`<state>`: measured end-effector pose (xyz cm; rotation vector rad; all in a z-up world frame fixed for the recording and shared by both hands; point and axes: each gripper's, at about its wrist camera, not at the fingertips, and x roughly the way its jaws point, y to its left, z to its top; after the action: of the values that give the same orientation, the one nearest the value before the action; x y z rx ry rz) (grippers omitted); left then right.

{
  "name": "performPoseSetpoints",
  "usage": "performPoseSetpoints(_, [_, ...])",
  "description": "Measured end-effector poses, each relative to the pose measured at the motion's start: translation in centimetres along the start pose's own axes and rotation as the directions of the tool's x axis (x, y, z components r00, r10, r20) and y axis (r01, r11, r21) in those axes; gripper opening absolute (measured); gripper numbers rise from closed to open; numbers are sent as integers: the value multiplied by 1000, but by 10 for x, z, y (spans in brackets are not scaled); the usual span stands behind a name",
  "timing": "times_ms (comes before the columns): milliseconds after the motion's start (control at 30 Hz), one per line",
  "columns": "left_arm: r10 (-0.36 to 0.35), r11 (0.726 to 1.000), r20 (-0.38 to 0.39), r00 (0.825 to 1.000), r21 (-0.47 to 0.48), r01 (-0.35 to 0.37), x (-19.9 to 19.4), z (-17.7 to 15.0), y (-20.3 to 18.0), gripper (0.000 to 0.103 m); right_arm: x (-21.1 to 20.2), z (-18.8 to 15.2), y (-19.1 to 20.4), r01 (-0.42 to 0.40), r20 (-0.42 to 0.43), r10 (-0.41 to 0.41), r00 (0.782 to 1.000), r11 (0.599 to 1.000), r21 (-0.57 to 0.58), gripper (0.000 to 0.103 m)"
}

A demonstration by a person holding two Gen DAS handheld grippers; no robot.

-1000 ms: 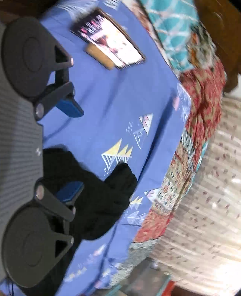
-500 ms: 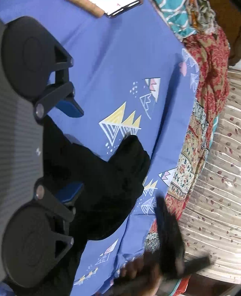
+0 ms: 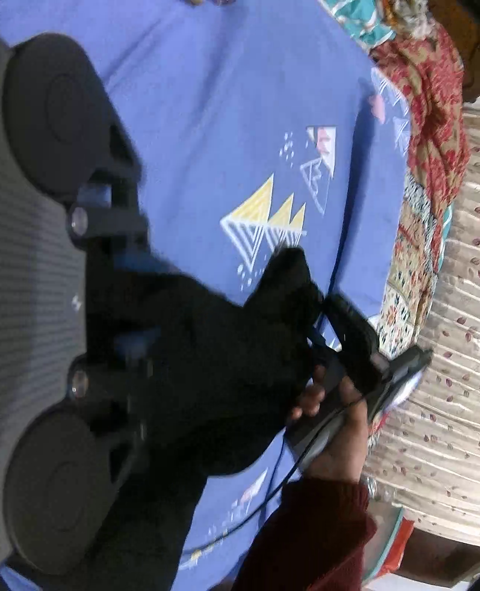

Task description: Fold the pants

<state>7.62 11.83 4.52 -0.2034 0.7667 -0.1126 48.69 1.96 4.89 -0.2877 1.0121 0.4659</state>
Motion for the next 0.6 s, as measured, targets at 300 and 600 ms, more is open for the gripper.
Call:
performPoseSetpoints(300, [47,999,130,990,-29,-44,-38,31,1,13,-169,-13,-73,-68,492,-76,867,961,267,9])
performPoseSetpoints(600, [92,992,183,979,64,-105,-53,26,-43,14,-350,-195,-220,-52,625,-465,626,776,629,9])
